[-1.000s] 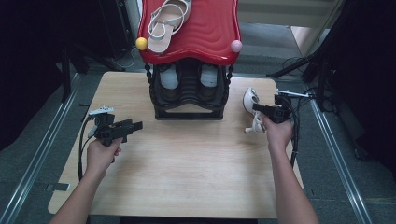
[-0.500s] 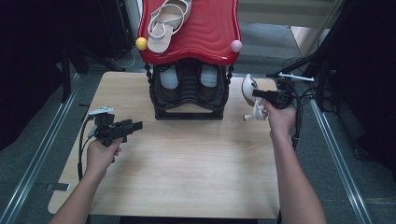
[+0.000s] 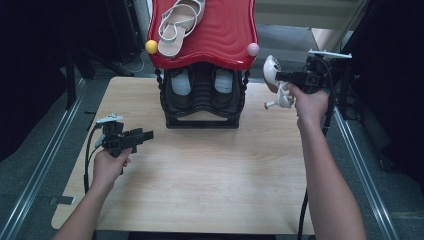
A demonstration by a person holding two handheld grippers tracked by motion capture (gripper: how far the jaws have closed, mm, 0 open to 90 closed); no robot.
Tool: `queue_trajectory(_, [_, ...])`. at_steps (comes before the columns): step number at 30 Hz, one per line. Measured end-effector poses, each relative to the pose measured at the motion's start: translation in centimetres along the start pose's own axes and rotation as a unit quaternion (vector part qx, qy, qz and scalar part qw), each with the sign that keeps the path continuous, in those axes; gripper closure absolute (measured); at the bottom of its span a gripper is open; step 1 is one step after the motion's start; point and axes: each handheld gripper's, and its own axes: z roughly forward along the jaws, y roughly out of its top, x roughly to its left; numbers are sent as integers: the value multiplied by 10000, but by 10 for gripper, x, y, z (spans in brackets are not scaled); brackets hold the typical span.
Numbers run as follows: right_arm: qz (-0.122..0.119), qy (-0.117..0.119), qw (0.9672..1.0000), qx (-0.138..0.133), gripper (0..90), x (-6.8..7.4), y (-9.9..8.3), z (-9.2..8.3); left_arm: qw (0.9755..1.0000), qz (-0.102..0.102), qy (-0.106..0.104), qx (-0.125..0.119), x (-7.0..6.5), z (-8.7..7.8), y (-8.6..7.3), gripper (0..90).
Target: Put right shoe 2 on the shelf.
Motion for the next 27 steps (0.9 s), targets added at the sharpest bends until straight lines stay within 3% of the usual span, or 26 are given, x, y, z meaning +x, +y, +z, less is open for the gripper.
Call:
queue_trajectory(18, [-69, 113, 9998, -147, 885, 38, 57, -31, 10000, -14, -51, 58, -1, 2, 0, 394])
queue_trajectory(23, [31, 227, 9994, -255, 885, 45, 71, -37, 10000, 18, -35, 71, -2, 3, -1, 393])
queue_trajectory(27, [-73, 140, 9994, -318, 885, 55, 84, -43, 9999, 37, -46, 112, -3, 3, -1, 393])
